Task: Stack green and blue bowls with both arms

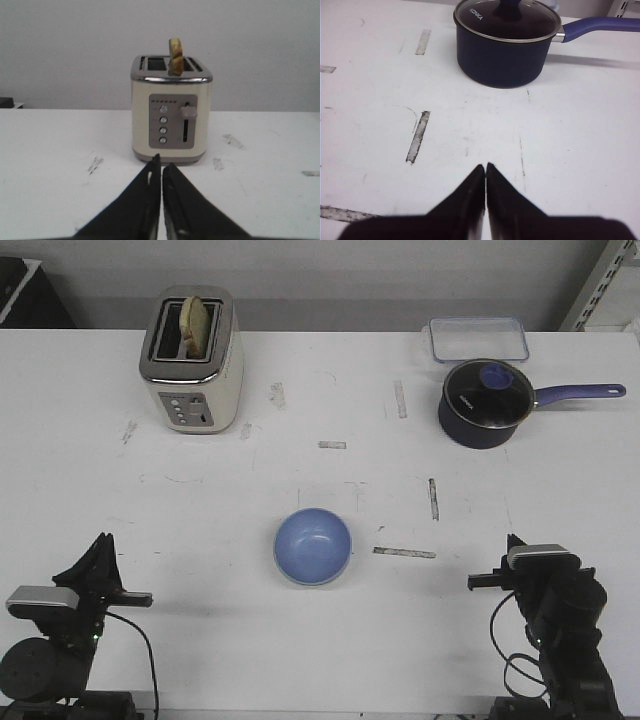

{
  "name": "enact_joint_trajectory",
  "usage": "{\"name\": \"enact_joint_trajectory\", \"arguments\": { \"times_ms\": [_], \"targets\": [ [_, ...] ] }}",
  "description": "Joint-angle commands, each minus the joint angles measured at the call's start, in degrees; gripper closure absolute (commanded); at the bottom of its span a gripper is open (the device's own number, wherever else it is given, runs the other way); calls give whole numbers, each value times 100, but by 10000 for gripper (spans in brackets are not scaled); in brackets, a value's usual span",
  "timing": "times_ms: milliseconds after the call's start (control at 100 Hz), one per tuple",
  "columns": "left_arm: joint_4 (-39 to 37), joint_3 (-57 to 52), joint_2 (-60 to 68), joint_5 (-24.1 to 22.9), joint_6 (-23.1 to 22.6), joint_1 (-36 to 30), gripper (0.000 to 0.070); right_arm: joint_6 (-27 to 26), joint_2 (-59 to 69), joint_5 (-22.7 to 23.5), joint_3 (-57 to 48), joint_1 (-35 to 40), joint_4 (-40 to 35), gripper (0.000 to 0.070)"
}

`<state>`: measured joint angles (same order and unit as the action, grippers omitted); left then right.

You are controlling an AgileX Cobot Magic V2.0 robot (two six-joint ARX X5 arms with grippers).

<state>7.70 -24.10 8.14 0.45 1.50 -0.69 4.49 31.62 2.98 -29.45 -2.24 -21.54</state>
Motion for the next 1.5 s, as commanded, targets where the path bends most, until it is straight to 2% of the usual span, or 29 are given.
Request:
{"name": "enact_joint_trajectory", "arguments": {
  "times_ms": [0, 150, 310, 560, 1280, 1370, 1490],
  "targets": [
    [-125, 485, -177, -7, 24, 72, 699, -15, 31, -2, -31, 13, 57, 700],
    [-442, 1578, -813, 0, 26, 125, 699, -15, 31, -2, -31, 13, 57, 700],
    [-1106, 2354, -796, 125, 22, 105, 699, -15, 31, -2, -31, 13, 70, 700],
    [-953, 2339, -793, 136, 28, 101, 699, -15, 24, -2, -31, 13, 289, 700],
    [-951, 2339, -796, 136, 28, 101, 699, -11, 24, 0, -31, 13, 315, 700],
    [-949, 2339, -796, 136, 28, 101, 699, 155, -42, -168, -28, -4, 310, 700],
    [-949, 2339, -796, 136, 28, 101, 699, -20, -186, -142, 94, -2, 658, 700]
  ]
}}
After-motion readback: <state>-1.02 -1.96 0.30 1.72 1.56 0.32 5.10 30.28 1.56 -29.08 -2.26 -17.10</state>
